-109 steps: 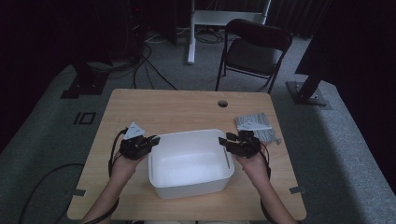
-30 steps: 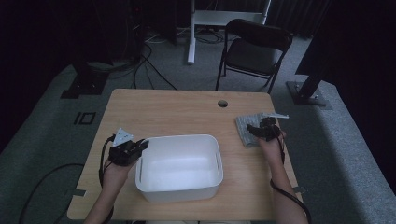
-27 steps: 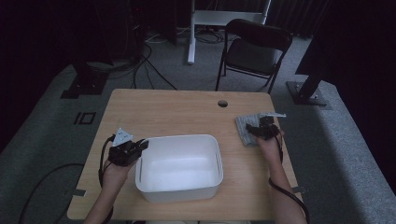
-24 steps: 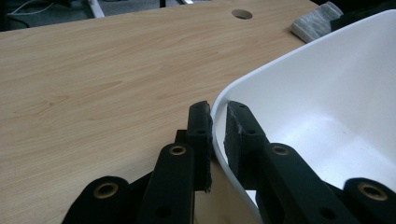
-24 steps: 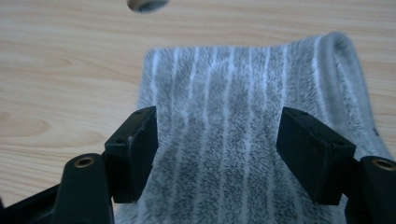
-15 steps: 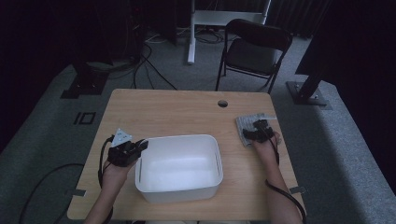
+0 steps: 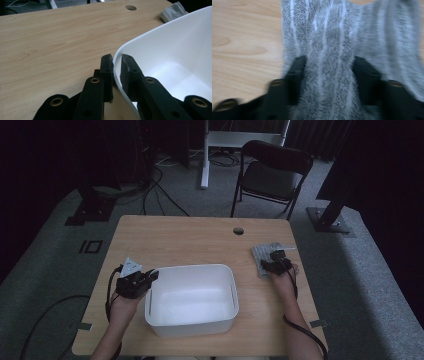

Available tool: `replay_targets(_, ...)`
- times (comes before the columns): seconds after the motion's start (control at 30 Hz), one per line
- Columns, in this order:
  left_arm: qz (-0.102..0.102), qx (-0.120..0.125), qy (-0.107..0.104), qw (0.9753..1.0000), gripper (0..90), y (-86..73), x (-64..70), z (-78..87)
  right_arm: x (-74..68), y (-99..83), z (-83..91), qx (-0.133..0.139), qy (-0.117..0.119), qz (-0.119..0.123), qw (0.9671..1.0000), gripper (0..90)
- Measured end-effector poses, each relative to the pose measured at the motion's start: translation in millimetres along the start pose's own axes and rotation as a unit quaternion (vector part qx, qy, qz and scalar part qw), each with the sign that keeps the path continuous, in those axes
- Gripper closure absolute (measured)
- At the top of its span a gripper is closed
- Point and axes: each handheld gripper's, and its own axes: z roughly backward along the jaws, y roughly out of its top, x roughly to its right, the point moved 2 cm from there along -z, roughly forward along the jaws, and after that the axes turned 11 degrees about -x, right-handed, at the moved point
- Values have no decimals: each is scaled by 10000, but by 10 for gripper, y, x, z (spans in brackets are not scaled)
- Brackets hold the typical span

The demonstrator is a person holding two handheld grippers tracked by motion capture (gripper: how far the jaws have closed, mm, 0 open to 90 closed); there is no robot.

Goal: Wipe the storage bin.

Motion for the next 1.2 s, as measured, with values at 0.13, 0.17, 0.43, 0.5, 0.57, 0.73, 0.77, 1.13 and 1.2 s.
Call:
replay_targets(0.13, 6, 12, 8, 10000, 802, 0, 3, -4, -12, 0, 52, -116, 125, -72, 9998, 744)
replay_targets(0.17, -4, -1, 26, 10000, 802, 3, 7, -4, -16, -9, 73, -114, 133, -140, 9997, 748)
replay_targets(0.43, 8, -25, 101, 9999, 803, 11, 34, -10, -76, -183, 497, 535, 497, -324, 9968, 764)
replay_targets(0.5, 13, -25, 99, 9999, 803, 14, 34, -12, -71, -206, 566, 599, 595, -353, 9958, 766)
replay_targets(0.57, -2, -44, 127, 9999, 803, 21, 41, -17, -43, -288, 753, 846, 856, -449, 9917, 766)
replay_targets(0.73, -29, -61, 139, 9999, 804, 39, 50, -32, -23, -405, 957, 966, 894, -428, 9904, 767)
replay_targets(0.77, -30, -72, 136, 9999, 803, 45, 50, -36, -38, -426, 993, 964, 912, -389, 9904, 767)
replay_targets(1.13, -20, -36, 145, 9999, 804, 67, 49, -65, -387, -687, 1647, 1549, 1278, 64, 9796, 767)
replay_targets(1.2, -13, -40, 148, 9999, 803, 70, 48, -67, -436, -724, 1749, 1653, 1325, 121, 9772, 767)
